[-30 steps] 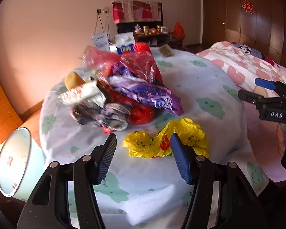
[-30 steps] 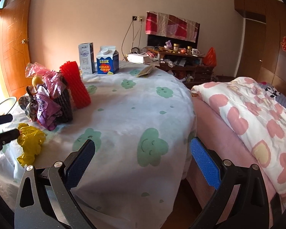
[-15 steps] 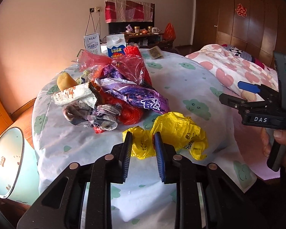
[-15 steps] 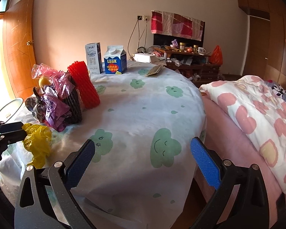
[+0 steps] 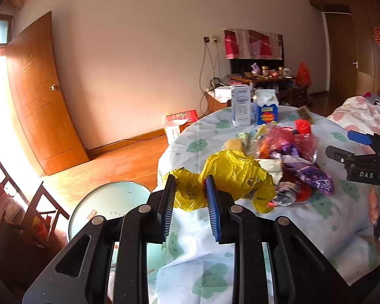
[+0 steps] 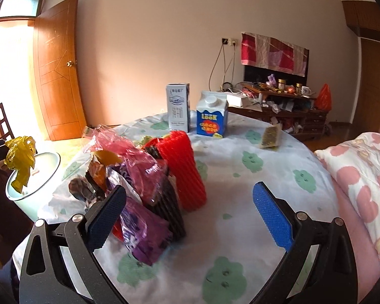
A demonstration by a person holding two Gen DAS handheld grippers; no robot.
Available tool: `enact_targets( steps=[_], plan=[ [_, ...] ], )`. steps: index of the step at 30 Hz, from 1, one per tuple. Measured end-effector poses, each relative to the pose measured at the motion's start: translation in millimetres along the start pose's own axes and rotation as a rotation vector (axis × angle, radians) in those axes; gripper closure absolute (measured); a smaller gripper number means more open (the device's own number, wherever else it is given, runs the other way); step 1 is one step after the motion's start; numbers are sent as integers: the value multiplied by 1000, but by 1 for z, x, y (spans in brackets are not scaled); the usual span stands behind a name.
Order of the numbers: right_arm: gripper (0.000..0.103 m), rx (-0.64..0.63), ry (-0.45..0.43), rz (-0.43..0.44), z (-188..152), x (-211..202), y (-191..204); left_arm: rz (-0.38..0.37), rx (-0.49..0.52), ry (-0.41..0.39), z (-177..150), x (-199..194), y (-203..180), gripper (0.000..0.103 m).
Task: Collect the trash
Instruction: 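Lift the yellow bag with the left tool while the right tool grasps the pink bag, then carry the yellow bag over the blue bin with the left tool and release it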
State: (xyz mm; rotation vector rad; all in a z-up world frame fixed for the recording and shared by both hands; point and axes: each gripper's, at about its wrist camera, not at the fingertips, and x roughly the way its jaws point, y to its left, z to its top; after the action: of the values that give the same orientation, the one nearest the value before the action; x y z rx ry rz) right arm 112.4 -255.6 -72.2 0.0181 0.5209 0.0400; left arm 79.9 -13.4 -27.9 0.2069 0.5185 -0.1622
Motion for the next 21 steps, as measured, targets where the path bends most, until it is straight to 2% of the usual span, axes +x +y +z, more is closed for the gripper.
enact_targets(
  steps=[3,4,5,6,7,12,21],
  plan=[
    [7,3,24,20,4,18,6,34,-32,28,-6,8,15,79],
    [15,10,40,37,4,24,6,43,-36,33,-9,9,19,79],
    [25,14,65,68,4,30,7,49,-40,40,-10,11,22,79],
    [53,13,94,100,3,36,8,53,-43,44,-12,13,27,79],
    [72,14,108,121,3,39,9,59,-45,47,-12,16,30,79],
    [82,-23,79,157,7,28,23,109,-60,57,-13,18,44,79],
    [82,-77,3,140,35,5,47,182,-83,88,-19,23,65,78]
  ],
)
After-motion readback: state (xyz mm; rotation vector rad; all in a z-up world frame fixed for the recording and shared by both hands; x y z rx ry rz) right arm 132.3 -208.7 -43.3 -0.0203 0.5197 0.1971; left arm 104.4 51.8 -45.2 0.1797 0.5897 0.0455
